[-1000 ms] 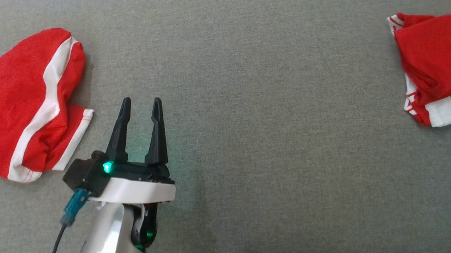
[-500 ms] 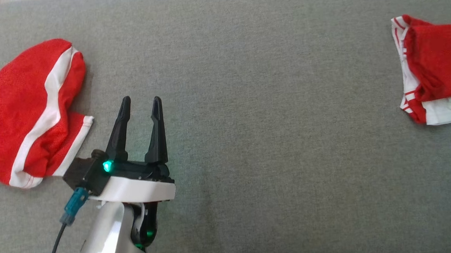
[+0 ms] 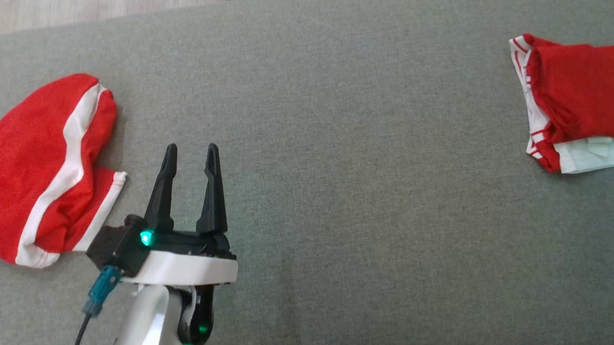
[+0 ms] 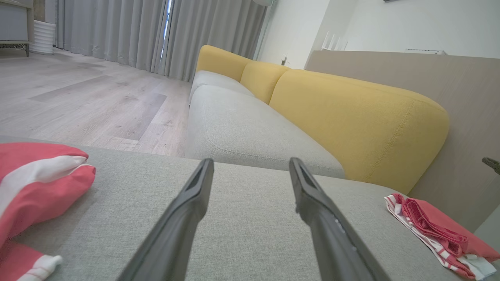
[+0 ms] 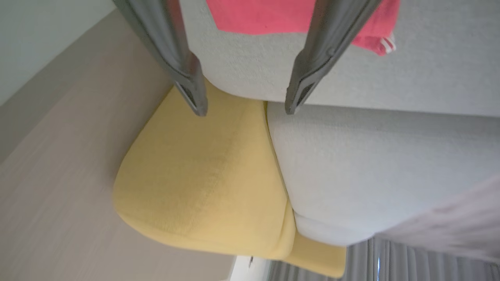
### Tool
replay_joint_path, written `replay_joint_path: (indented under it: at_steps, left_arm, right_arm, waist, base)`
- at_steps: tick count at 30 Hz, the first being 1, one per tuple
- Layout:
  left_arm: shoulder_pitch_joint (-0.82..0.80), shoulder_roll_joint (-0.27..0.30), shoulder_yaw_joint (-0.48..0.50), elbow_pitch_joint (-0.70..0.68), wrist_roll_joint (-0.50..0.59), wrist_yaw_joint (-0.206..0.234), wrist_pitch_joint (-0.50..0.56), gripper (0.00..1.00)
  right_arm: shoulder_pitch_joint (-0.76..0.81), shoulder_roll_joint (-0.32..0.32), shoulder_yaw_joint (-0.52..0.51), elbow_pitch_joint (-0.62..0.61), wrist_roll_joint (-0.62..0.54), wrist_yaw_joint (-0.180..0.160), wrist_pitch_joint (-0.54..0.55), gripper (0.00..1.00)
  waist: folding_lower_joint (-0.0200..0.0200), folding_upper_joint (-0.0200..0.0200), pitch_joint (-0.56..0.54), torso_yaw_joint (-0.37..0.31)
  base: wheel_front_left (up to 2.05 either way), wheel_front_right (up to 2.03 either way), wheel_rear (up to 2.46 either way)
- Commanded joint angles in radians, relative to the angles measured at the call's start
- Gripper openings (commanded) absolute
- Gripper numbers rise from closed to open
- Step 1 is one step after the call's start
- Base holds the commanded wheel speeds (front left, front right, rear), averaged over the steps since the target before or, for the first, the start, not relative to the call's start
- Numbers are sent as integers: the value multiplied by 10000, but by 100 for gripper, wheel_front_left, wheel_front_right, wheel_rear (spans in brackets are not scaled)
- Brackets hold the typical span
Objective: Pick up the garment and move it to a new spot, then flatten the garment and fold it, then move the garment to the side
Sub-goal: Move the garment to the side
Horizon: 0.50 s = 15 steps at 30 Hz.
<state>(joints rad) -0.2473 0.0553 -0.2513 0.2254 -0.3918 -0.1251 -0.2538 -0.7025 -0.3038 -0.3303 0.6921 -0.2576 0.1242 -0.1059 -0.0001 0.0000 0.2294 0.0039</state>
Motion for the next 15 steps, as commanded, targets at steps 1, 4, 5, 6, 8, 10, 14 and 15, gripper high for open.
replay_joint_path:
  at_steps: [1,4,5,6,8,10,14,15]
  left_arm:
    - [-95,97,426,-281,-57,-56,-80,100]
    - [-1,74,498,-295,-61,-56,-80,100]
    - [38,68,528,-300,-60,-56,-80,100]
    - [81,63,569,-307,-62,-56,-80,100]
    - [167,50,658,-315,-85,-56,-80,100]
    - [240,37,715,-315,-89,-56,-80,100]
    - [329,16,736,-325,-95,-56,-80,100]
    - [350,9,736,-328,-96,-56,-80,100]
  right_arm:
    - [100,180,253,-790,241,65,-124,100]
    - [352,691,530,-1620,535,65,-84,100]
    - [456,864,664,-1906,649,65,-50,100]
    - [566,1049,812,-2202,778,65,-1,100]
    - [798,1382,1101,-2790,1020,65,146,100]
    - [1077,1638,1374,-3351,1291,65,257,100]
    - [1528,1913,1753,-4063,1764,65,424,100]
    - [1673,2007,1860,-4274,1902,65,475,100]
  waist:
    - [1,0,-142,-11]
    - [1,0,-339,-14]
    - [1,0,-415,-13]
    - [1,0,-492,-15]
    - [1,0,-646,-11]
    - [1,0,-791,12]
    - [1,0,-964,72]
    - [1,0,-1008,91]
  base:
    - [0,0,0]
    - [0,0,0]
    - [0,0,0]
    - [0,0,0]
    - [0,0,0]
    - [0,0,0]
    - [0,0,0]
    - [0,0,0]
